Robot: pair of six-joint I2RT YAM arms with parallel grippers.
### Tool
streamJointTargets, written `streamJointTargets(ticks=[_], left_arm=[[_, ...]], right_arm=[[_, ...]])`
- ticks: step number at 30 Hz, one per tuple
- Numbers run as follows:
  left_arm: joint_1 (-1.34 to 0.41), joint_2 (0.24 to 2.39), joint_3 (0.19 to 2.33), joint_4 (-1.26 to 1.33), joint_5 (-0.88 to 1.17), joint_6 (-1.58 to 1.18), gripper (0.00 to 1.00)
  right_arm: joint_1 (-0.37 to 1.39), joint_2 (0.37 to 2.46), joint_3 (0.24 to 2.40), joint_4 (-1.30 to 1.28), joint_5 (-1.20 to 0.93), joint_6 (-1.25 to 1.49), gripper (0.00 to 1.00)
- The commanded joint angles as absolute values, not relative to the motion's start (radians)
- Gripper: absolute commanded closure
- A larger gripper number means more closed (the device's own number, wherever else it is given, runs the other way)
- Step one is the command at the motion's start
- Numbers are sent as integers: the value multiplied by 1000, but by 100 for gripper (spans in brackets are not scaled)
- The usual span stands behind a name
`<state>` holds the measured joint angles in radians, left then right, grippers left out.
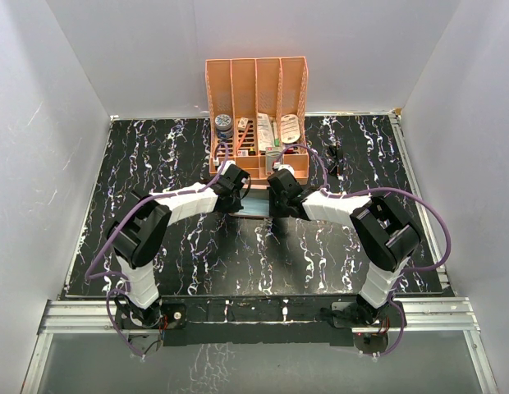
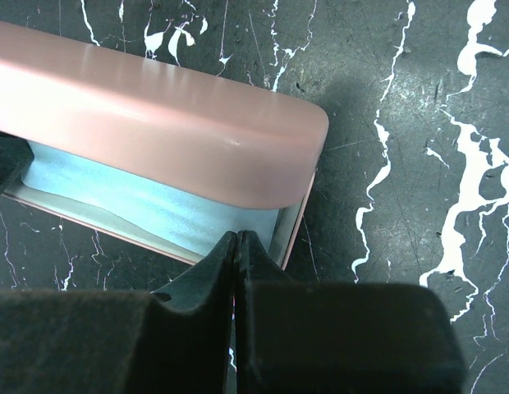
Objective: Organize the sunglasses
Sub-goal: Adjust the glasses cleaning cloth in the sunglasses case.
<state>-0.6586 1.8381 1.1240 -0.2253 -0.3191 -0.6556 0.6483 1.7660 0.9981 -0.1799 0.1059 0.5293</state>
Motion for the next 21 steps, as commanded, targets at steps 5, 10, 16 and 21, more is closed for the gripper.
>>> streamJointTargets(ticks=[5, 10, 16, 21], left_arm=[[-653, 1758, 1096, -350, -360, -648, 100], [-658, 1700, 1103, -353, -336, -650, 100], [-669, 1639, 1104, -353, -314, -652, 100], [-675, 1585, 1075, -313, -299, -643, 100]], right_arm=[[645, 1708, 966, -223, 164, 515, 100], [647, 1686, 971, -208, 154, 505, 100], [648, 1662, 997, -204, 141, 499, 97], [653, 1635, 997, -202, 132, 497, 95]])
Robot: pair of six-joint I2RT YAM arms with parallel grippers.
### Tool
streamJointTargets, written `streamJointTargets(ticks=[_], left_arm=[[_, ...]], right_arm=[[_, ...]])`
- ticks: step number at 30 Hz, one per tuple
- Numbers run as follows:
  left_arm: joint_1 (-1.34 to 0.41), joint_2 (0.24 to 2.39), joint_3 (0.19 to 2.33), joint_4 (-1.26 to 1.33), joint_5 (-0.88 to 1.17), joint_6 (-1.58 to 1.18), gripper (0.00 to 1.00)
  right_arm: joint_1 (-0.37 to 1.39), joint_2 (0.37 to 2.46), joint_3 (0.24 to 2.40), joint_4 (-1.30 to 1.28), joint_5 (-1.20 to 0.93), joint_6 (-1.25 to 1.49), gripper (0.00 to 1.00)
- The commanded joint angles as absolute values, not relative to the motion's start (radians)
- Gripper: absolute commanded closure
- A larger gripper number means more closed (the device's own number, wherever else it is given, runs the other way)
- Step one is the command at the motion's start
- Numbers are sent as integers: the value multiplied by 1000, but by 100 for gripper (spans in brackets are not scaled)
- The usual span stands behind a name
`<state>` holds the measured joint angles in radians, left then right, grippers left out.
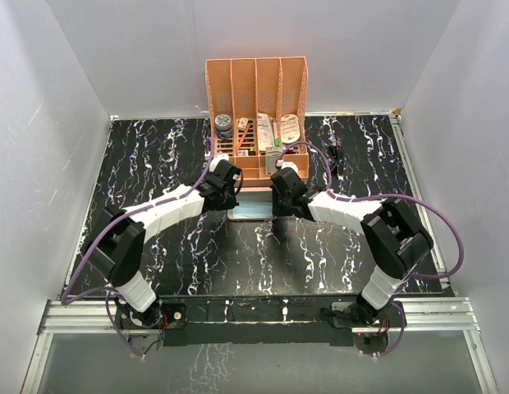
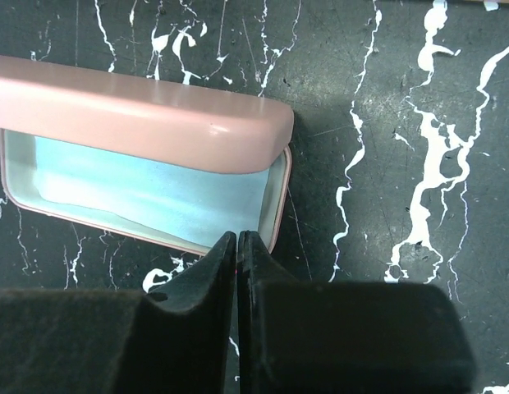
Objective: Organize the sunglasses
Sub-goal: Adjust the glasses cleaning cloth in the sunglasses case.
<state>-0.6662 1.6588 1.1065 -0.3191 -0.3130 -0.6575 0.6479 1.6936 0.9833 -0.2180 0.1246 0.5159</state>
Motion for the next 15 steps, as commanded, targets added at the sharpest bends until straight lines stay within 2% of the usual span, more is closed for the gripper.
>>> streamJointTargets(ticks=[1, 9, 15], left_arm=[[-675, 1580, 1067, -307, -299, -643, 100], [-677, 1586, 1004, -185, -250, -622, 100], [-680, 1637, 993, -117, -240, -622, 100]], right_arm=[[653, 1628, 997, -205, 133, 498, 95], [655, 1587, 985, -215, 146, 502, 95], [657, 1597, 979, -207, 142, 512, 100]])
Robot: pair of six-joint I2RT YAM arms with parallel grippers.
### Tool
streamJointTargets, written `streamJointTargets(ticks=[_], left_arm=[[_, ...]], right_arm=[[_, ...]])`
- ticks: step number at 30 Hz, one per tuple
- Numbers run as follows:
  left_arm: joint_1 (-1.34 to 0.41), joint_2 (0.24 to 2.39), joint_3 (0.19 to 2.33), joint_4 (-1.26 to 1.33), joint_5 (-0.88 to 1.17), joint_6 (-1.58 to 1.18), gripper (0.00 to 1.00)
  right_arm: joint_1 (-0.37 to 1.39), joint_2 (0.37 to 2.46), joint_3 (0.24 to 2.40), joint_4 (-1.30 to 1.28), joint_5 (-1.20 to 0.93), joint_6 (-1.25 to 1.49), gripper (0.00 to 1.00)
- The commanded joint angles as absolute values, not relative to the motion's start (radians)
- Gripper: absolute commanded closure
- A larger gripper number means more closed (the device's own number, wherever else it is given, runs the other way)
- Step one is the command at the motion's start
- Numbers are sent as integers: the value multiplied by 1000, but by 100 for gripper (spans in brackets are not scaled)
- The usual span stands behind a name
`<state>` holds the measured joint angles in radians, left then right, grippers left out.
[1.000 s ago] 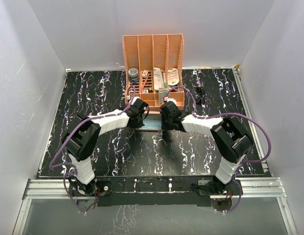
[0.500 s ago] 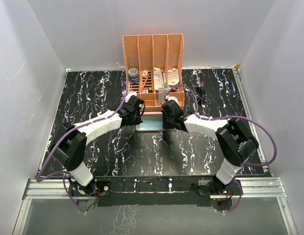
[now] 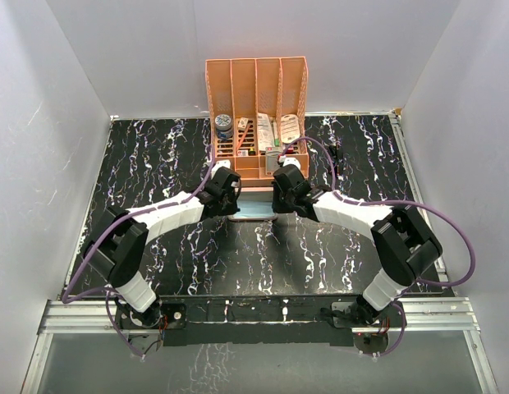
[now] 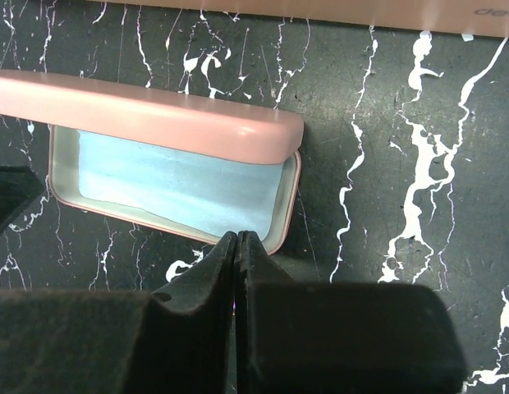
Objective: Organize the sunglasses
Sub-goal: Adjust the glasses cleaning cloth in the sunglasses case.
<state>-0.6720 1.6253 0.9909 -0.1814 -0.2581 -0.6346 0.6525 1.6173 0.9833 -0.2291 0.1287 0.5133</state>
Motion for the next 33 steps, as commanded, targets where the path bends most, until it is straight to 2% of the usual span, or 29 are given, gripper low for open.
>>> streamJointTargets(ticks=[1, 13, 15, 16, 19, 22, 26, 29, 33], left_arm=[[-680, 1642, 1000, -120, -241, -622, 100], [-690, 1525, 1008, -160, -247, -593, 100], [-688, 1500, 1005, -169, -240, -586, 97], [-689, 1488, 1003, -174, -236, -584, 95], [-690, 1452, 992, -187, -222, -579, 76], [-690, 1412, 960, -176, -204, -576, 65], [-689, 1377, 929, -160, -177, -574, 57], [-689, 1373, 913, -155, -178, -575, 50], [-689, 1335, 893, -147, -183, -575, 48]], right_arm=[[658, 1592, 978, -207, 147, 512, 100], [656, 1508, 940, -234, 208, 516, 95], [652, 1485, 935, -243, 224, 524, 94], [646, 1472, 929, -240, 226, 526, 93], [604, 1435, 920, -249, 227, 530, 92], [514, 1413, 929, -272, 199, 527, 92], [352, 1422, 962, -273, 137, 510, 90], [281, 1482, 1036, -292, 124, 489, 85], [236, 1576, 1149, -320, 140, 480, 84]])
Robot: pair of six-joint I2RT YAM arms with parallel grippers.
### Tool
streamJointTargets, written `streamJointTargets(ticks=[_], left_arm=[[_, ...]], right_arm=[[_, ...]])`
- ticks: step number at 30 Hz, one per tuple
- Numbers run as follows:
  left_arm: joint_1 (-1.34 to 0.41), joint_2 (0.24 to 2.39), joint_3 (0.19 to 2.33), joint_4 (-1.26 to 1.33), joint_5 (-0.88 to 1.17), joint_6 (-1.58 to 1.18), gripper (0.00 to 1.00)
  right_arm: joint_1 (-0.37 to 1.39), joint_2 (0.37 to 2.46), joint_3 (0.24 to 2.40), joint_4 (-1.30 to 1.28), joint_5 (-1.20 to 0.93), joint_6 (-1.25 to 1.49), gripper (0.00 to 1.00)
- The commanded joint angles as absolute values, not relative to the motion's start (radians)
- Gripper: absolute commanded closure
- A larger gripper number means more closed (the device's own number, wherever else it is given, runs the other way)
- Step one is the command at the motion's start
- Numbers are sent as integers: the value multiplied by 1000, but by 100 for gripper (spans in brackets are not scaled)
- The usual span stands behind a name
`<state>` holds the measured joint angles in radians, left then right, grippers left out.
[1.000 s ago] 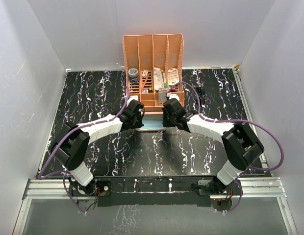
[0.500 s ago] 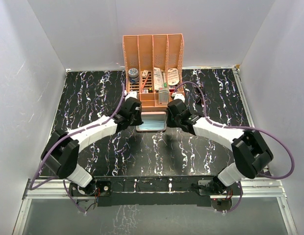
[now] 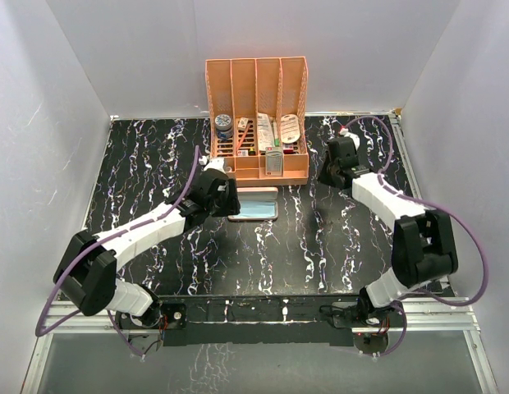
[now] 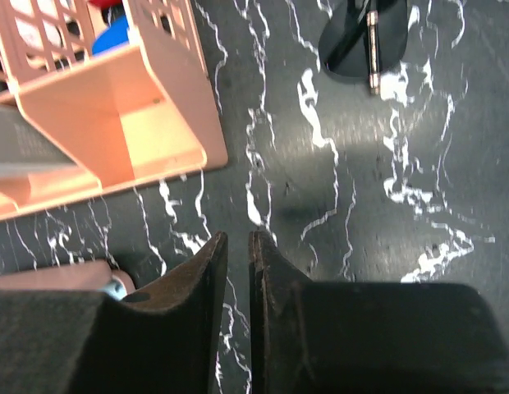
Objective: Organize the sunglasses
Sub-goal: Adjust the glasses cleaning cloth in the sunglasses case, then pick up the sunglasses from the center of the board.
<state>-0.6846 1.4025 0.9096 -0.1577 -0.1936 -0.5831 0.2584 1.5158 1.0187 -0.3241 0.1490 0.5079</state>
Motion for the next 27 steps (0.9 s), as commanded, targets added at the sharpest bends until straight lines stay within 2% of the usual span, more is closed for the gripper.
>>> streamJointTargets(ticks=[1, 15, 27], left_arm=[[-688, 1331, 888, -144, -182, -578, 48], [-689, 1297, 852, -119, -185, -581, 48], [-688, 1267, 823, -125, -190, -585, 48]], right_arm=[[224, 1594, 1172, -321, 139, 480, 84], [73, 1857, 1335, -327, 118, 467, 81], [46, 1923, 1395, -291, 127, 456, 74]])
